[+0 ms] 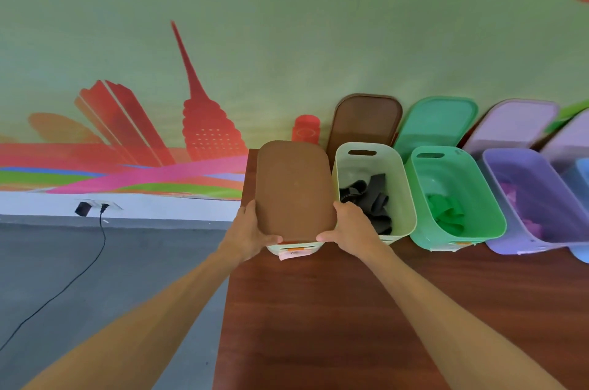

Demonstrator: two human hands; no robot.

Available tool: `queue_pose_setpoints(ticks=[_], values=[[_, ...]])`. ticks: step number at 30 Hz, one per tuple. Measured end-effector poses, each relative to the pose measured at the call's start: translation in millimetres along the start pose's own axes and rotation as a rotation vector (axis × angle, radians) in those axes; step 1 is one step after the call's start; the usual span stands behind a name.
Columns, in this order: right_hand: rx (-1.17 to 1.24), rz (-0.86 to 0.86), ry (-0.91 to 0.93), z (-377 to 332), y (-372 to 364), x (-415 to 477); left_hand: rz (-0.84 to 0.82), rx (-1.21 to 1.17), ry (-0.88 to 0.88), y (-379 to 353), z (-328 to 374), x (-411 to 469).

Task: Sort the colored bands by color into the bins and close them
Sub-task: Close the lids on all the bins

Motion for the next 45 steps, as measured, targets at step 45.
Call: queue_pose_setpoints(ticks=[45], values=[[-0.236,0.072,0.035,5,132,-17,-0.002,0.265,-0.288,40,94,25]])
Point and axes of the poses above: each hand's wrist, its own x-axis towards the middle knuckle, its own y-axis out of the back of the hand, z = x × y, the point moved 2 cm from there along x, towards the middle knuckle, and after that the axes turned 8 degrees about -y, right-handed, at the moved point
